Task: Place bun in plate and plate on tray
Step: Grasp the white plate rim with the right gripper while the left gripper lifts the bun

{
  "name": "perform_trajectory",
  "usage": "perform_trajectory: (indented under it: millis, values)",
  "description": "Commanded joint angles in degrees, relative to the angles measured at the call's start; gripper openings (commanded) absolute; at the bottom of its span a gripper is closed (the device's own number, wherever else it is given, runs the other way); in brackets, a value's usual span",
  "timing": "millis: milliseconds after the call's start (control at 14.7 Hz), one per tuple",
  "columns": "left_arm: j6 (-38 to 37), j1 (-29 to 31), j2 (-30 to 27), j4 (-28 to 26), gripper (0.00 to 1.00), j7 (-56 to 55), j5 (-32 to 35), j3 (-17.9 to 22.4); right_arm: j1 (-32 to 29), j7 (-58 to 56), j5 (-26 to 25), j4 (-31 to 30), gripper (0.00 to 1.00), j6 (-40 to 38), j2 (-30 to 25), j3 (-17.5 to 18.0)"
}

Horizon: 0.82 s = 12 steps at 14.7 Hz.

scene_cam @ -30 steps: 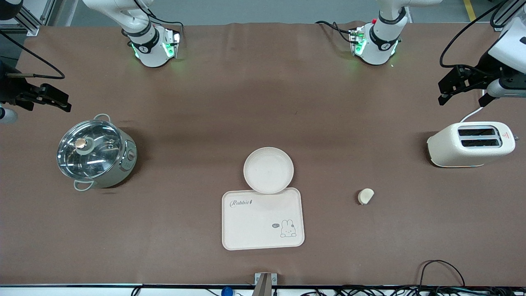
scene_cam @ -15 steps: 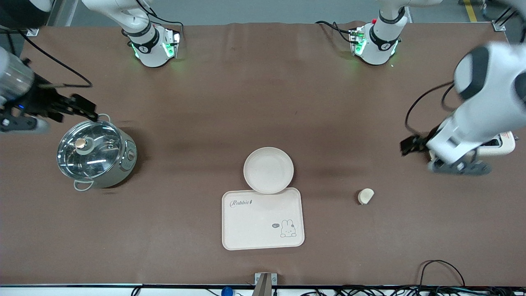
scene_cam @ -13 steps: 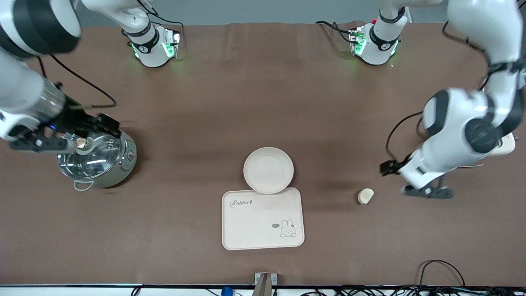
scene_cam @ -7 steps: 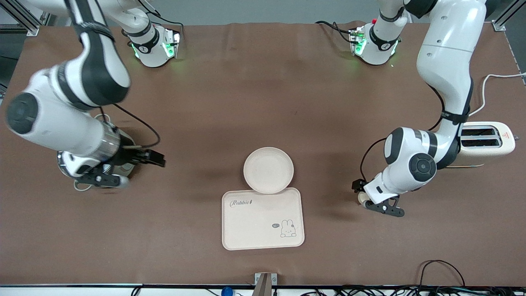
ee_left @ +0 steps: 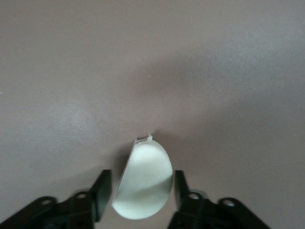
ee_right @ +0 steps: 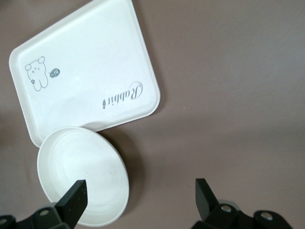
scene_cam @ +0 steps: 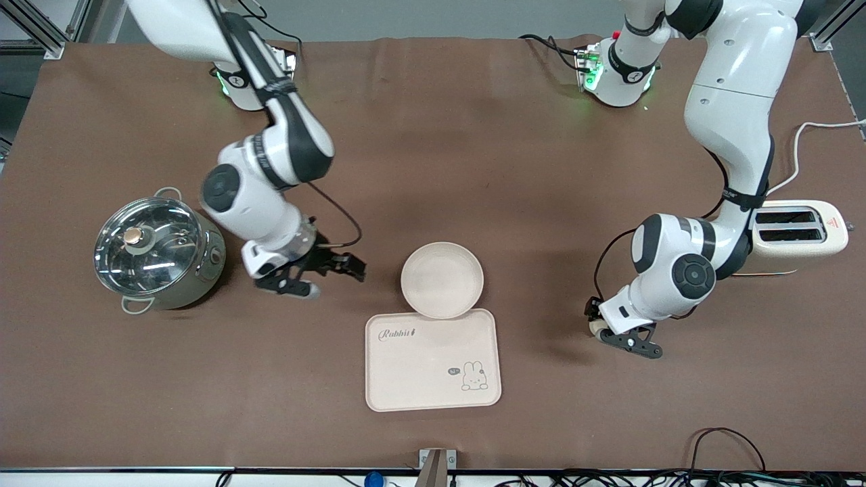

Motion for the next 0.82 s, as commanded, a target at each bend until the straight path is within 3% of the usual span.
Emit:
perform_trajectory:
  millis: [0, 136, 273, 545, 750]
  values:
    - [2.13, -0.03, -0.43, -1.66, 0.26, 0.90, 0.27, -0.25, 5.14, 5.06, 1.60, -1.24, 1.00, 6.88, 3.73, -0.60]
    - [2.04, -0.55, -0.69, -1.66, 0.17, 1.07, 0.27, -0.25, 7.52, 7.26, 3.09, -0.54, 1.00, 13.81, 8.38, -0.60]
    - [1.78, -0.99, -1.13, -1.23, 0.02, 0.03, 0.18, -1.48, 8.32, 8.50, 3.36, 1.48, 0.96, 15.42, 11.21, -0.60]
    - [-3.91, -1.08, -2.36, 1.75, 0.00, -3.48, -0.43, -3.15, 8.41, 9.65, 3.27, 3.95, 0.72, 15.60, 13.50, -0.60]
    - [-10.61, -1.08, -2.88, 4.75, 0.00, -15.22, -0.52, -7.36, 8.94, 9.65, 3.27, 3.86, 0.46, 15.60, 13.50, -0.60]
